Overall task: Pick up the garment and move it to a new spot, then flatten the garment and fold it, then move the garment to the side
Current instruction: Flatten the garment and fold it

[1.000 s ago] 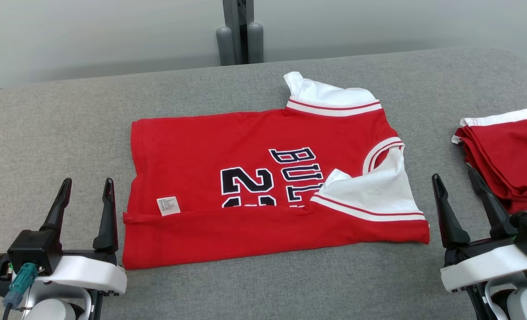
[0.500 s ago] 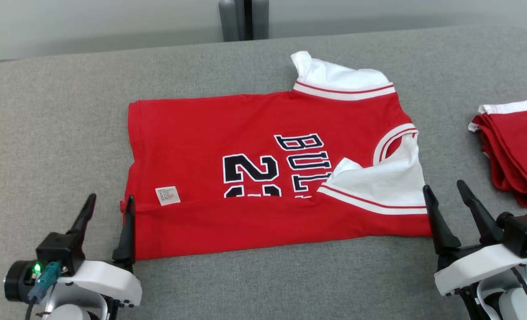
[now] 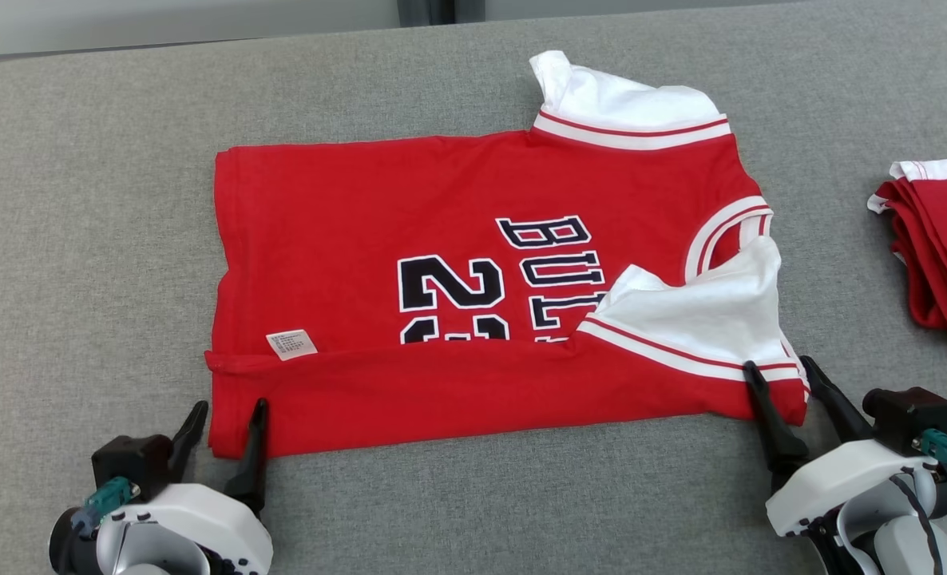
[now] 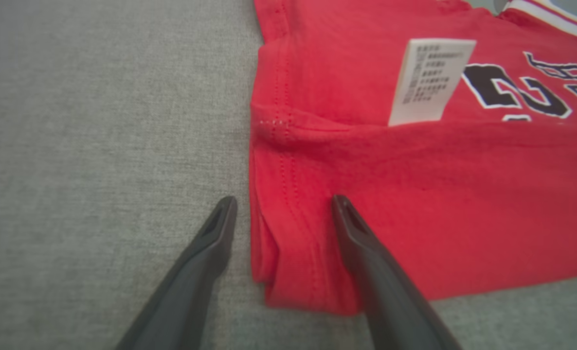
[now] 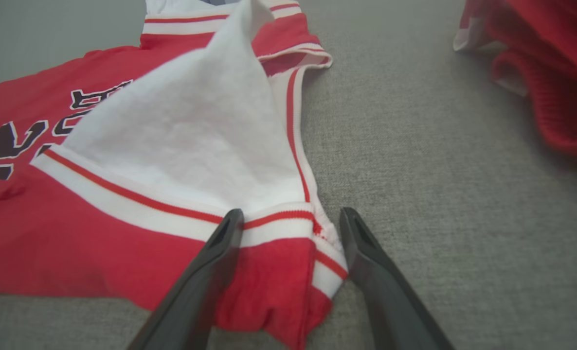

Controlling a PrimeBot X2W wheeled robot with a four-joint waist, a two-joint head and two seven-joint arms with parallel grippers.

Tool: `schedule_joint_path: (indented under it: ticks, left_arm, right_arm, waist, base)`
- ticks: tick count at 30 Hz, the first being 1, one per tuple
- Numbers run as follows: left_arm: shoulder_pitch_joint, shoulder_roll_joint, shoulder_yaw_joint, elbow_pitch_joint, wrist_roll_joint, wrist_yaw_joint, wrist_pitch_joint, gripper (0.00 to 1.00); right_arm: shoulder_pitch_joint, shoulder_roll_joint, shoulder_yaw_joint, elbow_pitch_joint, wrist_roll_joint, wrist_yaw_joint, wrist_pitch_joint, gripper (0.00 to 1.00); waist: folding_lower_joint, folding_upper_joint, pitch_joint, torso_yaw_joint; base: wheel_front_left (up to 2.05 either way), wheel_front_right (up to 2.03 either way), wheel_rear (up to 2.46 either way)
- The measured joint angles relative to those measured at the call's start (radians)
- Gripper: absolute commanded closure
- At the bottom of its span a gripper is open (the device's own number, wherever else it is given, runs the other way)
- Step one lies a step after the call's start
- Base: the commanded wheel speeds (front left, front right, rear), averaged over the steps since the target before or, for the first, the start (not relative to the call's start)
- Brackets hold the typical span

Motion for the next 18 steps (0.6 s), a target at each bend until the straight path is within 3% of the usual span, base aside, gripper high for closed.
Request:
schedule_joint_path:
  ticks: [2,3,4,5,6,11,18]
  left_arm:
    - [-0.007,-0.001,0.001,0.003,-0.021,-0.007,0.033,0.00]
    - [-0.012,-0.002,0.001,0.003,-0.034,-0.013,0.049,0.01]
    - [-0.015,-0.001,0.001,0.003,-0.041,-0.016,0.058,0.34]
    - [-0.017,0.001,0.001,0.004,-0.046,-0.019,0.070,0.79]
    - [-0.019,0.001,0.003,0.004,-0.053,-0.021,0.083,1.00]
    - [-0.018,0.002,0.007,-0.012,-0.085,-0.029,0.116,1.00]
    - [0.065,0.055,0.008,-0.118,-0.106,-0.017,0.187,1.00]
  right_arm:
    - [-0.009,-0.002,0.012,0.014,0.020,0.000,0.010,0.01]
    - [-0.015,-0.004,0.015,0.018,0.025,0.000,0.011,0.14]
    - [-0.020,-0.007,0.019,0.022,0.031,0.000,0.011,0.68]
    - [-0.023,-0.006,0.026,0.024,0.040,0.000,0.012,0.91]
    - [-0.024,-0.006,0.032,0.024,0.051,0.001,0.015,1.00]
    - [-0.027,-0.012,0.040,0.012,0.079,0.001,0.021,1.00]
    - [0.087,-0.038,0.034,-0.110,0.114,0.000,0.088,1.00]
  waist:
    - [0.0000,0.0000,0.002,0.001]
    - [0.0000,0.0000,0.003,0.002]
    - [0.0000,0.0000,0.003,0.003]
    - [0.0000,0.0000,0.003,0.004]
    - [0.0000,0.0000,0.003,0.004]
    - [0.0000,0.0000,-0.003,0.005]
    - [0.0000,0.0000,-0.035,0.015]
  base:
    - [0.00,0.00,0.00]
    - [0.00,0.00,0.00]
    - [0.00,0.00,0.00]
    - [0.00,0.00,0.00]
    - [0.00,0.00,0.00]
    - [0.00,0.00,0.00]
    - [0.00,0.00,0.00]
